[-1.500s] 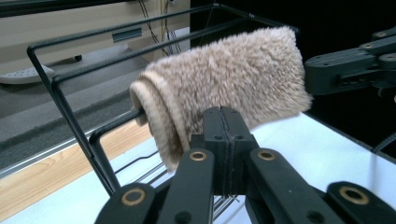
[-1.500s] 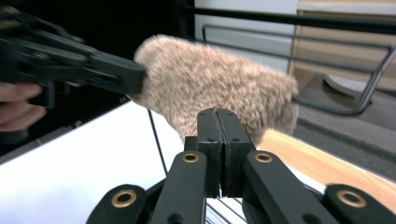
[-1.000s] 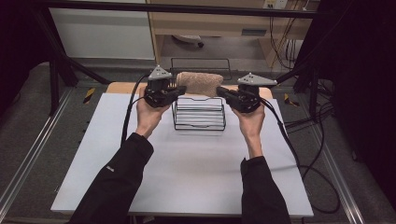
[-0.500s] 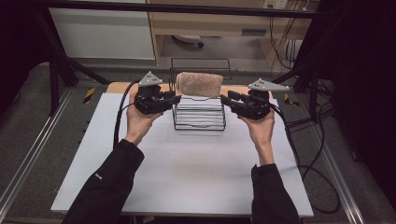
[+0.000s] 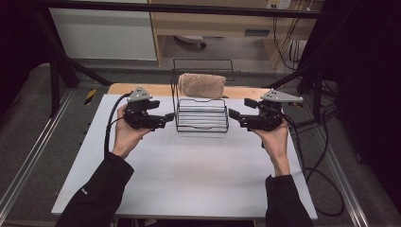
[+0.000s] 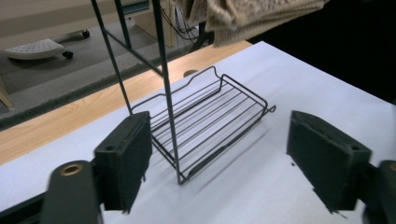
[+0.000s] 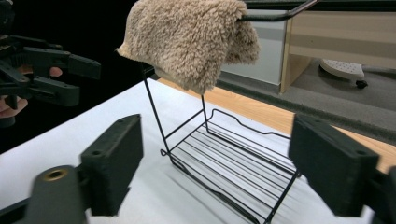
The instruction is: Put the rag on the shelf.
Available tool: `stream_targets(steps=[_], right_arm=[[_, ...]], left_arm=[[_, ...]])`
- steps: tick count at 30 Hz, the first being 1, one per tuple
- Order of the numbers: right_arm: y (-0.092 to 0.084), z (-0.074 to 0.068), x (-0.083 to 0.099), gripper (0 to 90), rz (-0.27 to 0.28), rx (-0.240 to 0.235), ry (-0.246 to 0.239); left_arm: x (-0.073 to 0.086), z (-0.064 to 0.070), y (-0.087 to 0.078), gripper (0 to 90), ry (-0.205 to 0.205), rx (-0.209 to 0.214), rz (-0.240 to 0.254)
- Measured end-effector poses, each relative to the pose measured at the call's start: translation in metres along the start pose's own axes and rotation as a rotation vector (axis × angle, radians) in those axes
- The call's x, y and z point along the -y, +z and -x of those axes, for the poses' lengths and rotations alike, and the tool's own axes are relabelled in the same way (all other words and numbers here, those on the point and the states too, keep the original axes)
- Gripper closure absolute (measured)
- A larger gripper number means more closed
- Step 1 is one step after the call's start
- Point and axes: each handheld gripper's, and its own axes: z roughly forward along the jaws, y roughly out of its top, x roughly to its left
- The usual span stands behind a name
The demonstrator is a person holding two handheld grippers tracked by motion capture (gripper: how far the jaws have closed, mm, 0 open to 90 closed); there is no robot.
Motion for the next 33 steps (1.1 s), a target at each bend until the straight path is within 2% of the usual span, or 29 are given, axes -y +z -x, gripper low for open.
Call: stream_targets(steps=[9,12,17,33], right_arm=[[-0.009,0.002,0.011,4.7,-0.039,0.006,-0.005],[-0.011,0.001,0.017,3.1,-0.049,0.002,-0.002],[-0.013,0.001,0.028,0.4,-0.073,-0.002,-0.005],[-0.016,0.001,0.074,0.3,-0.143,-0.015,0.007]], left_arm=[[0.027,0.0,-0.016,11.3,0.044,-0.058,-0.022],[0.035,0.0,-0.02,11.2,0.035,-0.063,-0.017],[0.05,-0.001,-0.025,10.8,0.024,-0.067,-0.036],[0.104,-0.008,-0.036,10.8,-0.007,-0.071,-0.079]])
